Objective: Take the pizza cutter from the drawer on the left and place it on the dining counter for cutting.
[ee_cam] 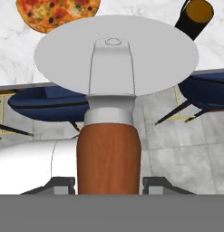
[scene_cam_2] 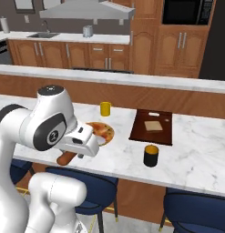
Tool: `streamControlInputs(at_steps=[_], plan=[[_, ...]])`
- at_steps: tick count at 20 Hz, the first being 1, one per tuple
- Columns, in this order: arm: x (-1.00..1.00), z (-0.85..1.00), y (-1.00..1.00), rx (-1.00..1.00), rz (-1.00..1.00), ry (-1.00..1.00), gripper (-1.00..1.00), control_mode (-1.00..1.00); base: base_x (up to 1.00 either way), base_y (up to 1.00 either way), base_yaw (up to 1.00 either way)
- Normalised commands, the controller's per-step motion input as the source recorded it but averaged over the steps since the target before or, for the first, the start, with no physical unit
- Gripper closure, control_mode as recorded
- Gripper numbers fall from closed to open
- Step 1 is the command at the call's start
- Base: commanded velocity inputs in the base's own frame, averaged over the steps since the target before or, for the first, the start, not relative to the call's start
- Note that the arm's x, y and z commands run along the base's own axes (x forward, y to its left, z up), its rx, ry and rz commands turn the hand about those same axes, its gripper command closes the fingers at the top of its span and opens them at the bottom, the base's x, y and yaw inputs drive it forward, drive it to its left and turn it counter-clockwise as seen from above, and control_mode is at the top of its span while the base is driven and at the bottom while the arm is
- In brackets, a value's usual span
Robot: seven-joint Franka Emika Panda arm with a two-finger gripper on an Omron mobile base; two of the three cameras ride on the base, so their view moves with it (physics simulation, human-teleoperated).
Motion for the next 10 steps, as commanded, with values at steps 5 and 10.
streamControlInputs(at_steps=[5,10], plan=[[0.45,0.00,-0.03,0.04,-0.04,0.00,1.00,-1.00,0.22,-0.02,-0.02],[0.99,-0.01,-0.02,0.06,-0.03,0.00,1.00,-1.00,0.00,0.00,0.00]])
